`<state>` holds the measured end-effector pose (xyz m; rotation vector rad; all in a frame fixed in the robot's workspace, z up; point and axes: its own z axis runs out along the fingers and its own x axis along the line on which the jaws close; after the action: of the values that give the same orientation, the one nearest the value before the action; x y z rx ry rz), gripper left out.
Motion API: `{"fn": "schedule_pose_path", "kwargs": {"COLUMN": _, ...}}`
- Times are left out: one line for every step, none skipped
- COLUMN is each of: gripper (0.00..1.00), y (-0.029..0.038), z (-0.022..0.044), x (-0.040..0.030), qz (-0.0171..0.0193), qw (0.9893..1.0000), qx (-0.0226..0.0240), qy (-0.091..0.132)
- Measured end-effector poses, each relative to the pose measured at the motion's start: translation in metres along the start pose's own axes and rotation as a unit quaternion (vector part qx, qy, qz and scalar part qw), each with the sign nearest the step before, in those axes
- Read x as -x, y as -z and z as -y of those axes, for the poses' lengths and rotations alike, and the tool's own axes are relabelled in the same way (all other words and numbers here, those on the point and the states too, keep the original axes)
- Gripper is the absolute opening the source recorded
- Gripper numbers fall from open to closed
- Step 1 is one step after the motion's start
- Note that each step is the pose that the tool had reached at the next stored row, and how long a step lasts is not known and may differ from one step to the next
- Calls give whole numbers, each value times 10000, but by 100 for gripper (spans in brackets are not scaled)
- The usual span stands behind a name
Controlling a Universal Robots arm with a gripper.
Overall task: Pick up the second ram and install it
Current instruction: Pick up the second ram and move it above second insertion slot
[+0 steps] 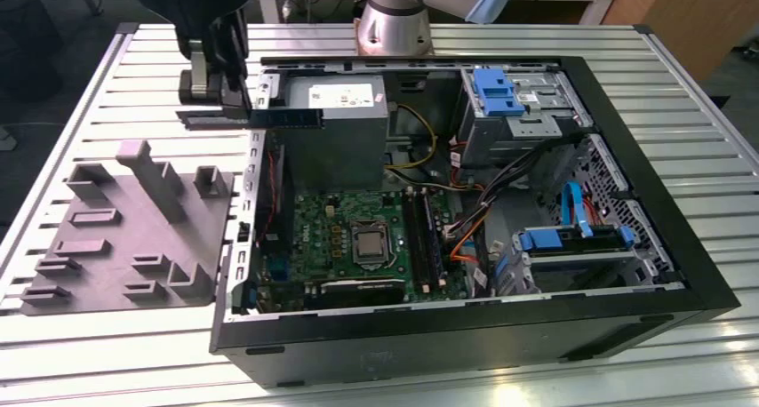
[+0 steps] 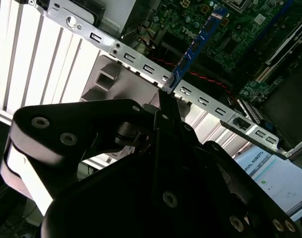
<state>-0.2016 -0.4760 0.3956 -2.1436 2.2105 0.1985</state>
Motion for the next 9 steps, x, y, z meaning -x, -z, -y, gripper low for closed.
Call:
{"fn": "schedule_pose_path", "kwargs": {"gripper": 12, "y": -1, "z": 3, "x": 0, "qz": -5, "qw": 10000, "qx": -1, "qy": -1}}
{"fn": "schedule_pose_path", "kwargs": {"gripper": 12, "y": -1, "z": 9, "x": 1, "qz": -15, "qw": 10000, "qx": -1, "qy": -1}}
{"fn": "schedule_pose_path", "kwargs": {"gripper": 12, "y": 0, "z": 13, "x": 1, "qz": -21, "qw": 10000, "qx": -1, "qy": -1}}
{"fn": "schedule_pose_path", "kwargs": {"gripper": 12, "y": 0, "z": 16, "x": 2, "qz": -27, "qw": 10000, "qx": -1, "qy": -2}}
{"fn": "schedule_pose_path", "kwargs": {"gripper": 12, "y": 0, "z": 18, "x": 2, "qz": -30, "qw": 10000, "qx": -1, "qy": -2}}
{"fn": "schedule_pose_path", "kwargs": {"gripper": 12, "y": 0, "z": 22, "x": 2, "qz": -30, "qw": 10000, "qx": -1, "qy": -2}}
{"fn": "schedule_pose_path", "kwargs": {"gripper": 12, "y": 0, "z": 30, "x": 3, "qz": -31, "qw": 10000, "qx": -1, "qy": -1}}
{"fn": "schedule_pose_path", "kwargs": {"gripper": 12, "y": -1, "z": 39, "x": 4, "qz": -34, "qw": 10000, "qx": -1, "qy": -2}}
{"fn": "schedule_pose_path", "kwargs": {"gripper": 12, "y": -1, "z": 51, "x": 5, "qz": -36, "qw": 10000, "qx": -1, "qy": -2}}
